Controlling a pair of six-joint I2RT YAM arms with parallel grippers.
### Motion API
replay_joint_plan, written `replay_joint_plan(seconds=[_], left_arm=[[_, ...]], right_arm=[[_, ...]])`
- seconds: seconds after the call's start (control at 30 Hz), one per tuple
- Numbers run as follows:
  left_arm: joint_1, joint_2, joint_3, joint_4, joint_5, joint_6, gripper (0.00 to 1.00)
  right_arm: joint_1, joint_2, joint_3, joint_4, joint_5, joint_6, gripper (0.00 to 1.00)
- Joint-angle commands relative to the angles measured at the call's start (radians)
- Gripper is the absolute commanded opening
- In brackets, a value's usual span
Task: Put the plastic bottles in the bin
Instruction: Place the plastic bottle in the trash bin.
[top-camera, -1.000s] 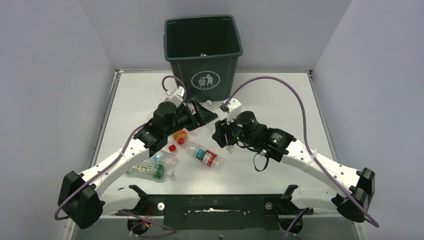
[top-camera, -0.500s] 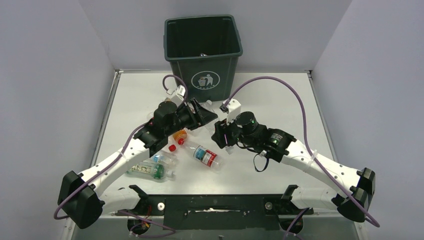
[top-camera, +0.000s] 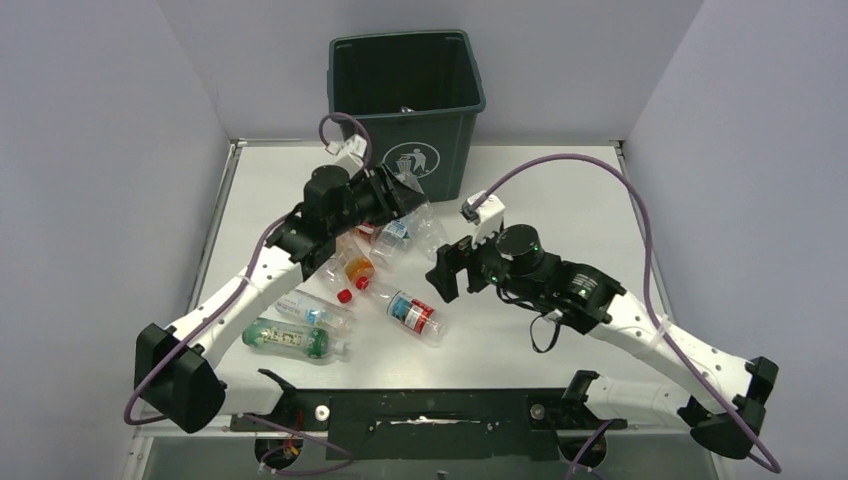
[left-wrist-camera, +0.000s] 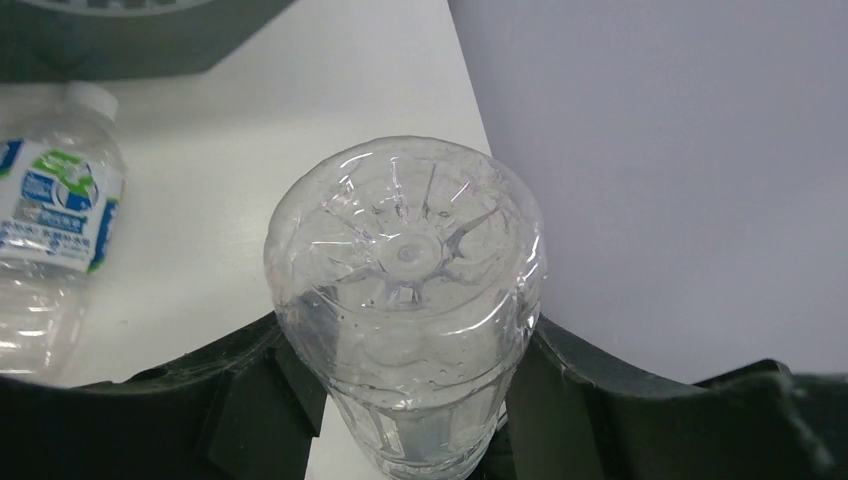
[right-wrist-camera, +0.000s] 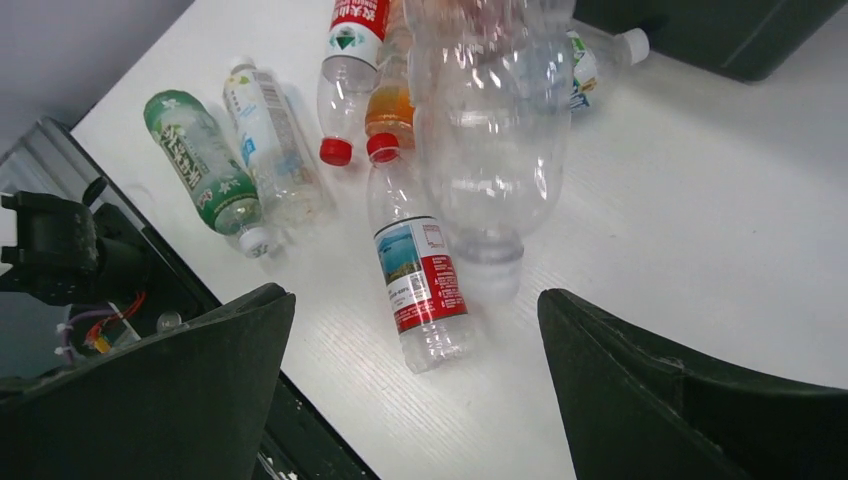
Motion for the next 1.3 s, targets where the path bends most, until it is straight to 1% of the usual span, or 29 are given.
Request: replay_joint_plan(seconds=[0.0,0.13,0.3,0.47,0.57,0.73,0.93,1.03,1.13,1.17,1.27], left_arm=[[0.082,0.020,0.158,0.012,0.070,0.056,0.52],[0.158,0.062,0.288,0.005,0.129,0.070,0.53],[0.247,0.136,0.443,0.068,0.197,0.058,0.55],[0.316,0.230,0.550,0.204,0.245,-0.025,0.55],[0.340,0.291,0.622,0.286,0.247,-0.064,0.55],[0.358,0.420,0.785,0.348,0.219,-0.063,0.55],[0.383,0.546,0.925,0.432,0.177,-0.081,0.55],[0.386,0.603,0.991,0.433,0.152,-0.055,0.56],[0.386,0.675,1.078,0.387,0.143,-0.020,0.56],[0.386,0.705,1.116,0.353,0.145,-0.004,0.59],[0.386,0.810,1.298,0.170,0.158,0.063,0.73]], right_arm=[[0.009,-0.107,0.060,-0.026,0.048,0.028,0.98],[0.010,-0.165,0.051,-0.056,0.077,0.045,0.98],[0.010,-0.169,0.031,-0.074,0.096,0.054,0.98],[0.011,-0.152,0.016,-0.056,0.083,0.071,0.98],[0.013,-0.153,0.002,-0.048,0.078,0.081,0.98],[0.016,-0.170,-0.024,-0.044,0.075,0.103,0.98],[0.022,-0.198,-0.048,-0.053,0.086,0.123,0.98],[0.022,-0.207,-0.057,-0.058,0.092,0.129,0.98],[0.024,-0.209,-0.061,-0.060,0.094,0.131,0.98],[0.024,-0.209,-0.061,-0.060,0.094,0.131,0.98],[0.024,-0.205,-0.062,-0.060,0.093,0.130,0.98]])
